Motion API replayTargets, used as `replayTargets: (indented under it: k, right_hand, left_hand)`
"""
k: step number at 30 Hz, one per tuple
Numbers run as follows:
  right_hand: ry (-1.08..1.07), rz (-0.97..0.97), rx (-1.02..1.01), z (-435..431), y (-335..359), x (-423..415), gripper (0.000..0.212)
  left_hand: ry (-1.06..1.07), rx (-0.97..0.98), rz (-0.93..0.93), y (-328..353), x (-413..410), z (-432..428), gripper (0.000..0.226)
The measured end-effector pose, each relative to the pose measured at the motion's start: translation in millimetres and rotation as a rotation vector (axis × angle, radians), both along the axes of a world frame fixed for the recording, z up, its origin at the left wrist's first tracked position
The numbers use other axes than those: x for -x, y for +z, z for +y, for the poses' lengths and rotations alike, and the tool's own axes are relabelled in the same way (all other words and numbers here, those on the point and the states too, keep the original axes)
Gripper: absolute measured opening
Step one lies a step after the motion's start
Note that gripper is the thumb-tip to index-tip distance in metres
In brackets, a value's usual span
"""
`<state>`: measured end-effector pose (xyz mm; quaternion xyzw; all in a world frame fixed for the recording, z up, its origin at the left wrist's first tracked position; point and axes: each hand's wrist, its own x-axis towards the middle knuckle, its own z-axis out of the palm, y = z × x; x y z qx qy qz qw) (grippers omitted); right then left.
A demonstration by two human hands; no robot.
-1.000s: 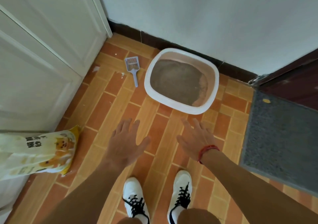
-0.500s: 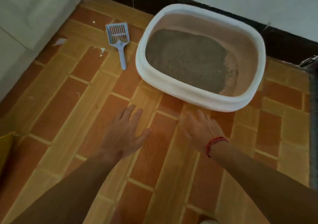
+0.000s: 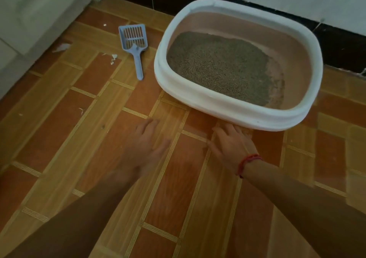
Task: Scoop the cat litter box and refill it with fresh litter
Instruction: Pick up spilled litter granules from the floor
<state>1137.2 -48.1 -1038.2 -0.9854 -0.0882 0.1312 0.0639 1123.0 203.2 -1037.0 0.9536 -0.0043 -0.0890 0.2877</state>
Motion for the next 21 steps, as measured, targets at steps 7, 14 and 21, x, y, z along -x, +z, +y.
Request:
replayTargets:
  k: [7,14,21]
  right_hand:
    - [-0.023,0.02,-0.214,33.5,-8.9,-20.9,0.025]
    - [-0.11,0.014,-0.304,49.3,-28.2,-41.3,0.015]
    - [-0.157,0.056,-0.383,56.4,-33.7,-47.3,0.01]
  left_hand:
    - [0.468,0.823,0.113,5.6,-7.1,-4.8,0.038]
    - [0.746,1.654,0.447,17.9,-0.6,3.2,0.061]
    - [0.829,1.809,0.468,10.7,8.2,15.8,0.059]
